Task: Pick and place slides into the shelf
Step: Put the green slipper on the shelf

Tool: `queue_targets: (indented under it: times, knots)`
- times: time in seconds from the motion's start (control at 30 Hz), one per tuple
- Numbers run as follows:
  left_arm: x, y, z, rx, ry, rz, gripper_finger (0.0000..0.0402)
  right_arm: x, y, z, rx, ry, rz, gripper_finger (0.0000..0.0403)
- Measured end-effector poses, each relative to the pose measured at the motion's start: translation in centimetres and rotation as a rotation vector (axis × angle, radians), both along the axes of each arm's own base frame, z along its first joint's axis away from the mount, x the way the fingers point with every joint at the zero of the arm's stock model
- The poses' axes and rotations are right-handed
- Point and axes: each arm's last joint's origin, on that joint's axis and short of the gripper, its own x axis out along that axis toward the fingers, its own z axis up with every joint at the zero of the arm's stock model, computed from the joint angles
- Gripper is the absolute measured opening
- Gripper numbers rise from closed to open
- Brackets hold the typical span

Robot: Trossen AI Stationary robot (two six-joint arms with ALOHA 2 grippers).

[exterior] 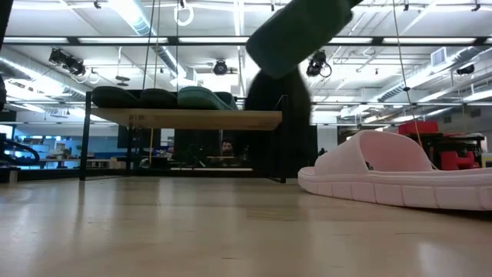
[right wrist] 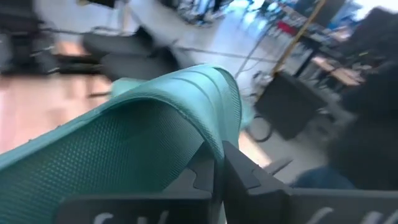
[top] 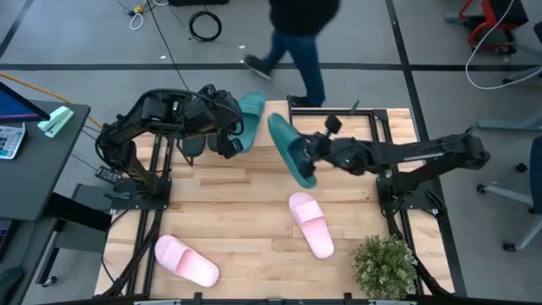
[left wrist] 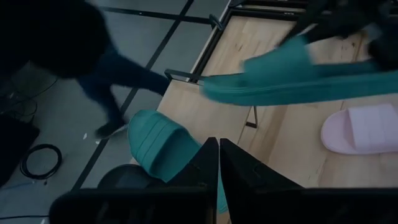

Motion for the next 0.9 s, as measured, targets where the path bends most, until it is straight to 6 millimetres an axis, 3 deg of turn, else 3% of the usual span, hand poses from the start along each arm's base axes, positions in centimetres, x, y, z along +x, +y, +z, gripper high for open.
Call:
queue_targets:
  times: [0.27,0.43,0.67,0.9]
  knots:
    - [0.0,0.0,0.0,0.003,-0.002,-0.003,0.0013,4.1,-5.1,-2.8,-0.075,-0.009,-0.105,0.0010]
    - [0.0,0.0,0.0,0.005,0.001,-0.005,0.0011,5.0,-8.2,-4.4,-0.074,-0.012,-0.173,0.0010]
    - [0.0,0.4,0.0,0.005,0.000,0.008,0.0017,5.5,-10.7,-4.9,-0.074,-0.086,-0.184,0.0010]
    - [0.0,0.9,0.0,0.006,0.000,0.028,0.0008,6.0,-12.5,-6.1,-0.068,-0.055,-0.214,0.0010]
